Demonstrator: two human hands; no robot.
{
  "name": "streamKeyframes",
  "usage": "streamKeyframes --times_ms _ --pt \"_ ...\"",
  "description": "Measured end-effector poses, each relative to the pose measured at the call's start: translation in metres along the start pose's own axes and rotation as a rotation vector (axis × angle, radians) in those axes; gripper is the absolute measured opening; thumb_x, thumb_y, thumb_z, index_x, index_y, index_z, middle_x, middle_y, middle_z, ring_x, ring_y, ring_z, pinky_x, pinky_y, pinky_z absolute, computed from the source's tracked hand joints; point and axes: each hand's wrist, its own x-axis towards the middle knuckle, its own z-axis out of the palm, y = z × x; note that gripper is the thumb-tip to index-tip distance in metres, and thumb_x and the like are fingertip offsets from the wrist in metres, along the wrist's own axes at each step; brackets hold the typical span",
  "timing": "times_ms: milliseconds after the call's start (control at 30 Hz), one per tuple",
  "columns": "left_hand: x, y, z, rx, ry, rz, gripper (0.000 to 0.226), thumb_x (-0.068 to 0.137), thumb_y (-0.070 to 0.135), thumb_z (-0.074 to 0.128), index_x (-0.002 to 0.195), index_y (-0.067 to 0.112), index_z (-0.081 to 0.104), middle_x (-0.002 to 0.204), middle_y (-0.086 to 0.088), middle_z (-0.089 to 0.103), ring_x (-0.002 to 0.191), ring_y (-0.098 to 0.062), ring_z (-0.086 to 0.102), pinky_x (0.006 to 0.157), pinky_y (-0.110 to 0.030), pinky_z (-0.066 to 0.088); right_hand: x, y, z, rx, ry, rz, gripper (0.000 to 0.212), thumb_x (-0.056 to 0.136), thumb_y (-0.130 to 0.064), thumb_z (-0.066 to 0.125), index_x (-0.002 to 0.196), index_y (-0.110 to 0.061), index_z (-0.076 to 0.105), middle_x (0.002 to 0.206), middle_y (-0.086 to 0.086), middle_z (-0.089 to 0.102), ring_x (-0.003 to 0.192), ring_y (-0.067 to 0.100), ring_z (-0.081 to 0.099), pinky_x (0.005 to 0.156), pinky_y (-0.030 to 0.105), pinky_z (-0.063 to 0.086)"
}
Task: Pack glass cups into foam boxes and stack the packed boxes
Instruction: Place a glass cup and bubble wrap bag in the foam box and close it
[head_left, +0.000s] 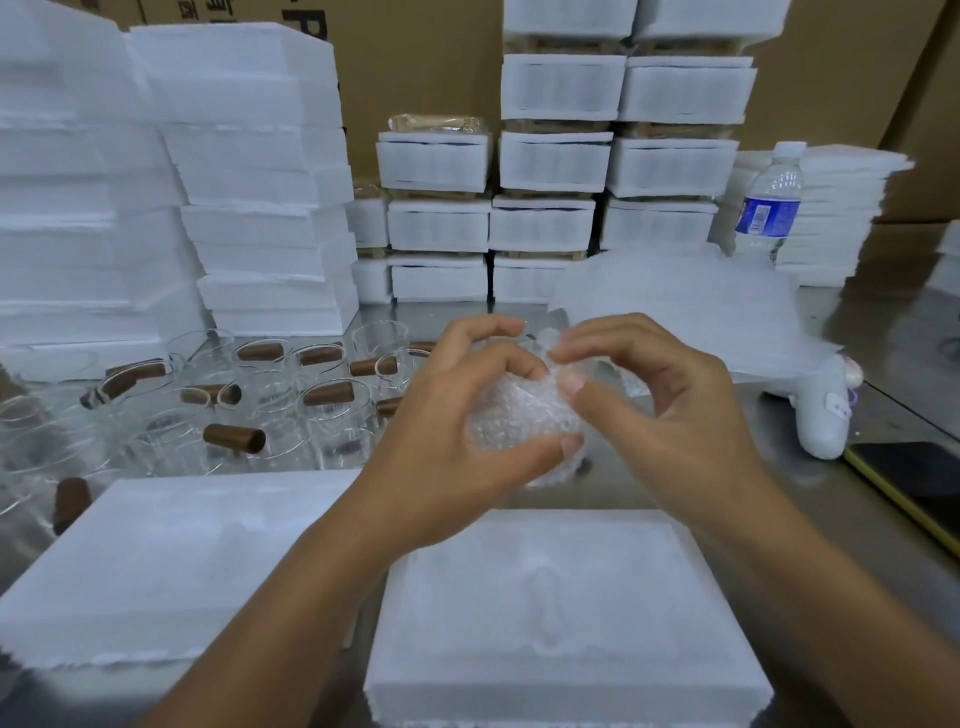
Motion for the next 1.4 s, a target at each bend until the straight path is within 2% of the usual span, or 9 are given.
streamKeyframes --times_ms 100,200,300,400,667,833,1133,1233,1400 --pt "0.000 -0.001 0.001 -0.059 0.033 -0.042 0.051 0.063 0.051 0.071 0.107 0.039 0.047 0.117 0.023 0.050 0.113 0.002 0.049 0.086 -0.007 0.040 -0.002 -0.001 0.002 -0.037 0.020 -0.041 0.014 0.082 -0.022 0.065 0.086 -0.036 0.067 0.092 -0.015 0.068 0.103 0.004 0.059 0.088 0.010 0.040" --pt "-0.001 -0.003 0.003 -0.089 0.049 -0.073 0.078 0.061 0.043 0.080 0.124 0.041 0.034 0.117 0.022 0.053 0.115 0.001 0.050 0.089 -0.009 0.040 -0.002 -0.003 0.001 -0.069 -0.040 -0.017 0.013 0.089 -0.037 0.052 0.087 -0.040 0.065 0.096 -0.019 0.066 0.113 0.000 0.052 0.093 0.018 0.039" --pt "-0.002 -0.001 0.006 -0.112 0.027 -0.048 0.090 0.062 0.041 0.081 0.133 0.041 0.026 0.120 0.018 0.055 0.118 0.002 0.051 0.091 -0.005 0.036 -0.005 -0.003 0.004 -0.215 -0.145 -0.100 0.042 0.095 -0.053 0.030 0.083 -0.032 0.065 0.095 -0.018 0.061 0.114 -0.001 0.045 0.097 0.037 0.037" --pt "-0.003 0.002 0.009 -0.125 0.013 0.000 0.087 0.063 0.040 0.077 0.132 0.041 0.026 0.120 0.014 0.054 0.117 0.001 0.051 0.091 -0.003 0.034 -0.007 -0.001 0.008 -0.320 -0.215 -0.160 0.068 0.094 -0.056 0.017 0.077 -0.011 0.066 0.099 -0.013 0.051 0.108 0.005 0.040 0.095 0.042 0.034" --pt "0.000 0.002 -0.001 -0.241 0.085 -0.060 0.083 0.059 0.036 0.079 0.128 0.039 0.034 0.117 0.011 0.051 0.111 0.001 0.052 0.083 -0.010 0.045 0.007 -0.006 -0.014 -0.008 0.042 0.025 0.012 0.086 -0.030 0.057 0.094 -0.033 0.065 0.092 -0.015 0.064 0.090 0.000 0.060 0.076 0.013 0.044" --pt "0.000 0.002 -0.012 -0.404 0.088 -0.136 0.080 0.052 0.037 0.077 0.123 0.043 0.040 0.117 0.009 0.056 0.109 -0.006 0.059 0.086 -0.030 0.055 0.013 -0.003 -0.036 0.107 -0.285 0.386 0.028 0.067 -0.052 0.068 0.083 -0.030 0.073 0.084 -0.008 0.071 0.073 0.012 0.063 0.073 0.032 0.052" --pt "0.000 -0.003 -0.022 -0.573 -0.096 -0.231 0.082 0.047 0.027 0.083 0.121 0.042 0.051 0.103 0.019 0.062 0.103 -0.005 0.062 0.075 -0.023 0.053 0.011 -0.005 -0.040 0.468 -0.376 0.624 0.021 0.050 -0.028 0.079 0.065 -0.016 0.073 0.069 0.005 0.066 0.053 0.010 0.062 0.051 0.016 0.051" --pt "0.000 -0.006 -0.035 -0.512 -0.247 -0.226 0.080 0.046 0.032 0.086 0.119 0.045 0.056 0.108 0.019 0.060 0.113 0.001 0.054 0.082 -0.020 0.049 0.010 -0.010 -0.038 0.544 -0.381 0.669 0.008 0.053 -0.021 0.073 0.055 -0.014 0.070 0.059 0.002 0.063 0.045 0.009 0.059 0.046 0.014 0.049" --pt "-0.003 -0.013 -0.055 -0.484 -0.508 -0.293 0.084 0.044 0.042 0.093 0.121 0.039 0.058 0.120 0.009 0.057 0.119 -0.013 0.056 0.086 -0.027 0.048 0.005 -0.011 -0.028 0.529 -0.492 0.765 0.008 0.049 -0.019 0.074 0.053 -0.014 0.069 0.057 0.003 0.063 0.045 0.008 0.060 0.047 0.015 0.052"
